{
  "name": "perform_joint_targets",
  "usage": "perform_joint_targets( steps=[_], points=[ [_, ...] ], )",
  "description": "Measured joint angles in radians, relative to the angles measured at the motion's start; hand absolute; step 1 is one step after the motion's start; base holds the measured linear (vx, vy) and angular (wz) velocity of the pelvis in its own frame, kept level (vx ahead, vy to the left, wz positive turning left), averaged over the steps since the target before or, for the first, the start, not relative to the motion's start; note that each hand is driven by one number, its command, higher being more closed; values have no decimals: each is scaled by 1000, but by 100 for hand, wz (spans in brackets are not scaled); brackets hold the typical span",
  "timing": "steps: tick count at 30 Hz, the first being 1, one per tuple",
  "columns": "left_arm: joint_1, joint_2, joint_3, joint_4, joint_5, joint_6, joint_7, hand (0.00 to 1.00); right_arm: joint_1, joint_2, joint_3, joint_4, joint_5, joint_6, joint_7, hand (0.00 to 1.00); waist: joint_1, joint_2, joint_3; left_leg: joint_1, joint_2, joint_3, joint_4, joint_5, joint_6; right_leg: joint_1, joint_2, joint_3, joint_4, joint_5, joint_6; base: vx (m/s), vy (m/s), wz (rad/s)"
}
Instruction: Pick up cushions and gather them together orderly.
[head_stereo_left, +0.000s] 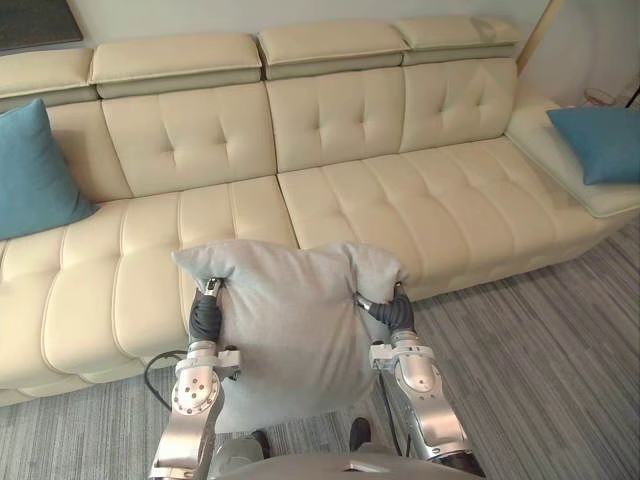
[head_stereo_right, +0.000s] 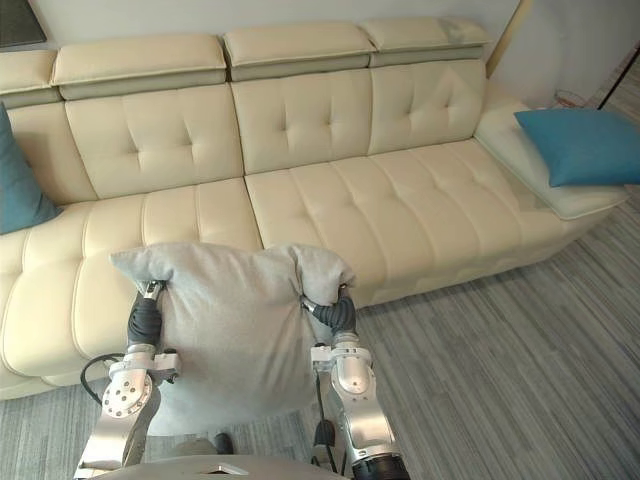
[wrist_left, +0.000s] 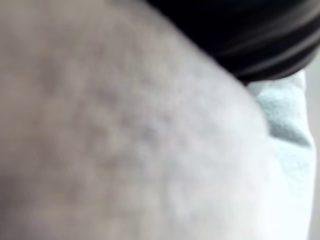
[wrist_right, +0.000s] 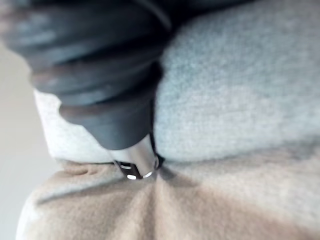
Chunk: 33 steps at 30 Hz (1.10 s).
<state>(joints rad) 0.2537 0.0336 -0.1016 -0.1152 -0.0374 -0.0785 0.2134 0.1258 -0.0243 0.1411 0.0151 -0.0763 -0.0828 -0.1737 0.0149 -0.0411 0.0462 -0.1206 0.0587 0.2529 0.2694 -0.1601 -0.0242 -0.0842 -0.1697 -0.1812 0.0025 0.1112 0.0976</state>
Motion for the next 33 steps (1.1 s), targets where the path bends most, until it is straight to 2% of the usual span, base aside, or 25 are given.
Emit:
perform_joint_targets(
  steps=[7, 11, 15, 17, 19, 20, 21, 22, 24, 25, 27, 28, 29, 30, 31, 32, 33],
  points=[
    [3, -4, -21, 13, 0, 0, -7, 100, 11, 3, -27, 2, 0, 0, 2, 100, -8, 2, -5, 42, -9, -5, -48, 10, 0, 27, 1, 2, -16, -8, -6, -3, -19, -2],
    [4, -3, -18, 13, 0, 0, -7, 100, 12, 4, -27, 2, -1, 0, 11, 100, 0, 0, -7, 17, -6, 20, -40, 3, -2, -24, -1, 26, 2, -16, -6, -88, -11, -18],
    [5, -5, -19, 11, 0, 0, -8, 100, 12, 2, -27, 2, -1, 0, 13, 100, -1, 1, -6, -70, 21, 26, 81, -61, -4, -105, 2, 41, 85, -44, -5, -37, 18, -14],
    [5, -5, -19, 11, 0, 1, -9, 100, 12, 0, -27, 3, -1, 0, 13, 100, -9, 3, 2, -82, 33, 14, 152, -108, 5, -140, -7, 36, 221, -107, -22, 8, 81, 6],
    [0, -4, -18, 11, 0, 1, -9, 100, 11, -1, -27, 3, -1, 0, 17, 100, -17, 7, 13, -64, 33, -5, 179, -143, 36, -178, -30, 24, 378, -120, -44, 31, 129, 23],
    [-6, -3, -18, 11, 0, 1, -8, 100, 8, -1, -27, 3, -1, 0, 17, 100, -21, 7, 25, -54, 30, -15, 177, -148, 46, -201, -41, 19, 445, -115, -66, 29, 126, 38],
    [-15, 3, -19, 11, 0, 1, -6, 100, 4, -3, -27, 6, -1, 0, 17, 100, -26, 25, 51, -38, 29, -31, 177, -156, 58, -224, -43, 11, 491, -161, -117, 31, 76, 34],
    [-19, 9, -17, 11, -1, 1, -2, 100, 3, -1, -26, 9, 0, 0, 18, 100, -24, 21, 50, -36, 30, -38, 178, -162, 61, -244, -32, 9, 482, -189, -94, 66, 38, 37],
    [-36, 25, -17, 12, -1, 1, 4, 100, -11, -2, -27, 12, 0, 0, 18, 100, -24, 21, 56, -33, 29, -59, 181, -176, 57, -278, 6, 8, 386, -189, -71, 135, -42, 33],
    [-51, 34, -17, 12, -1, 1, 5, 100, -27, -4, -27, 13, 1, 0, 17, 100, -27, 21, 70, -18, 28, -68, 180, -188, 49, -293, 37, 9, 281, -153, -48, 231, -106, 35],
    [-71, 36, -20, 23, -1, 1, 8, 100, -33, -9, -28, 12, 2, 0, 16, 100, -37, 12, 88, 26, -1, -98, 171, -213, 25, -299, 49, 47, 121, -63, -18, 289, -146, 51],
    [-74, 36, -20, 25, -1, 1, 8, 100, -33, -12, -29, 12, 2, 0, 17, 100, -47, 6, 92, 45, -10, -110, 170, -227, 19, -306, 43, 58, 109, -62, -17, 313, -198, 70],
    [-74, 34, -23, 29, -1, 1, 11, 100, -33, -25, -29, 12, 2, 0, 18, 100, -59, 7, 99, 75, -16, -136, 170, -252, 5, -312, 39, 73, 137, -14, -30, 461, -293, 75],
    [-75, 31, -37, 31, -1, 1, 15, 100, -34, -38, -31, 4, 2, 0, 21, 100, -70, 27, 98, 103, -4, -176, 151, -269, -21, -315, 55, 68, 192, 52, -46, 489, -301, 64],
    [-77, 26, -42, 32, -1, 0, 15, 100, -40, -53, -32, -2, 4, -1, 21, 100, -70, 53, 97, 106, 15, -186, 133, -273, -32, -331, 70, 62, 231, 40, -57, 536, -286, 42],
    [-79, 18, -46, 32, -1, -1, 15, 100, -56, -70, -33, -3, 12, -2, 22, 100, -68, 88, 90, 109, 43, -195, 99, -258, -62, -367, 89, 43, 301, -8, -72, 464, -224, 15],
    [-85, 8, -46, 37, -4, -2, 15, 100, -68, -73, -33, -2, 12, -1, 22, 100, -65, 104, 90, 123, 70, -213, 72, -237, -99, -398, 104, 23, 376, -60, -96, 547, -257, 12]
  ],
)
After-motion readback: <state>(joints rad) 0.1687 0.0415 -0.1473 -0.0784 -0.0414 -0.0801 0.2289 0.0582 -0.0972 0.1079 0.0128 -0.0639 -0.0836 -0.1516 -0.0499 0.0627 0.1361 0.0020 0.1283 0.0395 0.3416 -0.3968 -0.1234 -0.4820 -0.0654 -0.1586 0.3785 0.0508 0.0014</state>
